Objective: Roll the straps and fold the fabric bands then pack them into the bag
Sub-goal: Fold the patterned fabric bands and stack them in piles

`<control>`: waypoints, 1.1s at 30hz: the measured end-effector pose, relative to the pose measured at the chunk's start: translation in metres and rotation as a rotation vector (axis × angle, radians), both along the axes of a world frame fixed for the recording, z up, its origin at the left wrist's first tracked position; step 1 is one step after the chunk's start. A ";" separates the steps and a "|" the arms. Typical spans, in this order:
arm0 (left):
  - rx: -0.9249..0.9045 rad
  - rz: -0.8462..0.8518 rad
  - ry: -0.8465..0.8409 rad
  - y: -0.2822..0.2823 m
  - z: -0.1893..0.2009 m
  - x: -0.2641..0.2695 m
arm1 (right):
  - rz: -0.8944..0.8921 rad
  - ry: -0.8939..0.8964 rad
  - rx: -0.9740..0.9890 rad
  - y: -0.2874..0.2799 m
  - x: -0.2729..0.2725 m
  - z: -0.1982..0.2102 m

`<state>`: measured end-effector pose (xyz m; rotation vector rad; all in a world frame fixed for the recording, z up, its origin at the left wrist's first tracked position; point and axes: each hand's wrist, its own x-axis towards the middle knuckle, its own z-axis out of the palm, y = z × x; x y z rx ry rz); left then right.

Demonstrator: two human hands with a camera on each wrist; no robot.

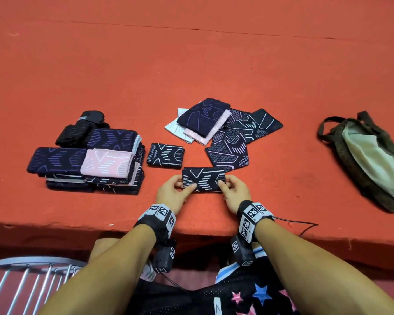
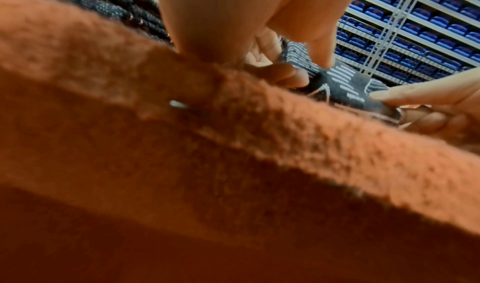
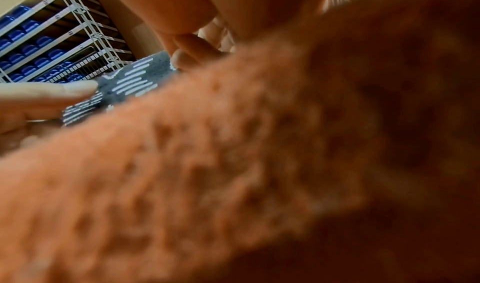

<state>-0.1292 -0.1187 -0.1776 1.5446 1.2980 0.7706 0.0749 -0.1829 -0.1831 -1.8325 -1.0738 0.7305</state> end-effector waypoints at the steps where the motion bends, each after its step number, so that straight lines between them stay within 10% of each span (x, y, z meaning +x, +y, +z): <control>1: -0.008 -0.008 0.005 0.000 -0.001 0.000 | -0.008 -0.003 -0.001 0.001 0.000 0.000; 24: -0.084 0.181 0.334 0.011 0.013 0.020 | -0.209 -0.001 -0.246 0.019 -0.005 0.007; 33: -0.002 0.078 0.420 -0.005 0.032 0.025 | -0.138 -0.274 -0.324 0.016 -0.015 0.028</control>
